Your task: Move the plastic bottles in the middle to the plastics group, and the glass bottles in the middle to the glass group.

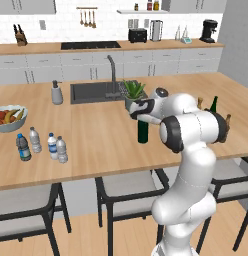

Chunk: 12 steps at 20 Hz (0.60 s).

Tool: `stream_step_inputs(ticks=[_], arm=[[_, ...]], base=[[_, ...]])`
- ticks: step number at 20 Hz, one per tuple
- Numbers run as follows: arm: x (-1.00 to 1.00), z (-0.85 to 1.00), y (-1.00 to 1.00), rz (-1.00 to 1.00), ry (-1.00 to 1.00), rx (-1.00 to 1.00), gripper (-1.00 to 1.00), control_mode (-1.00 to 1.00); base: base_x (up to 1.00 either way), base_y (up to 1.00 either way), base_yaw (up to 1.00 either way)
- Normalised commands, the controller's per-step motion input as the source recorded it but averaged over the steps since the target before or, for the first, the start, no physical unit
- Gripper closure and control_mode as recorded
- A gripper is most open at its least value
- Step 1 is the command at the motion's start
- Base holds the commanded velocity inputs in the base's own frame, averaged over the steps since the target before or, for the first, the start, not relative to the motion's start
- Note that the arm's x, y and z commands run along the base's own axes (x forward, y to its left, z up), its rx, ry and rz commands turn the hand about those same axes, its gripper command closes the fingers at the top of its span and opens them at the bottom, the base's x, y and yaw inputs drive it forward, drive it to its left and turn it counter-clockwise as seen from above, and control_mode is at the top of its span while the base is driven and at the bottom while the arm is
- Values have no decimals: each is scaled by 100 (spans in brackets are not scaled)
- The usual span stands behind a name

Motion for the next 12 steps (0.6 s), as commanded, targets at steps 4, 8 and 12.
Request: stream_step_inputs(ticks=[4,8,12], arm=[[0,-7,0,0,-4,0,100,-100],[-7,-1,-3,0,-9,0,100,-100],[-43,38,-14,0,-3,0,100,-100]], base=[[0,0,0],[0,0,0],[0,0,0]])
